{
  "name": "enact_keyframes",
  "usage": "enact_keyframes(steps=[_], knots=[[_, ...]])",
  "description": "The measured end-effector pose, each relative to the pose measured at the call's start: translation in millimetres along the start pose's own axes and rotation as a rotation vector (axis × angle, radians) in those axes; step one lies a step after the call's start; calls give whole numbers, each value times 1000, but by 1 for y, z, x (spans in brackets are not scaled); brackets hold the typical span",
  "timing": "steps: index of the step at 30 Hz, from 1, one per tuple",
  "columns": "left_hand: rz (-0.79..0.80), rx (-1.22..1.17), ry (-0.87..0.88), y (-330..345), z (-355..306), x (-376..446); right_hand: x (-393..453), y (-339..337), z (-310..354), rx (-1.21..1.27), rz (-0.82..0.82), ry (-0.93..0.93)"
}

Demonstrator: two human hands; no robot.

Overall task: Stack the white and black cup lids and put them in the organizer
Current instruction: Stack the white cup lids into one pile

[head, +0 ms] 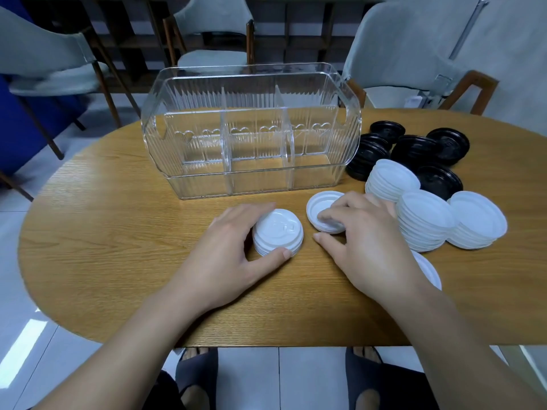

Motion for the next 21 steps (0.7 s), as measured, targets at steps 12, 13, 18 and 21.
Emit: enact_keyframes(steps=[12, 13, 18, 21], knots=[[-32, -19, -3, -1, 0, 0, 0, -1, 8, 89, -74, 31], [-32, -18, -2, -1, 0, 0, 0, -2, 8, 130, -78, 27], [-32, -21, 4, -1, -1, 0, -3, -8, 6, 228, -119, 24], [-36, -22, -1, -1, 0, -1, -4, -12, 7, 257, -178, 22]])
Point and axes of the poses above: each hand's wrist, its own x-axis towards the middle knuckle, its own y-axis out of the palm, z = x × y, the point moved 2 cm from there along x, towards the middle knuckle, and after that the axes turned 14 degrees about z, right-handed, at the moved point
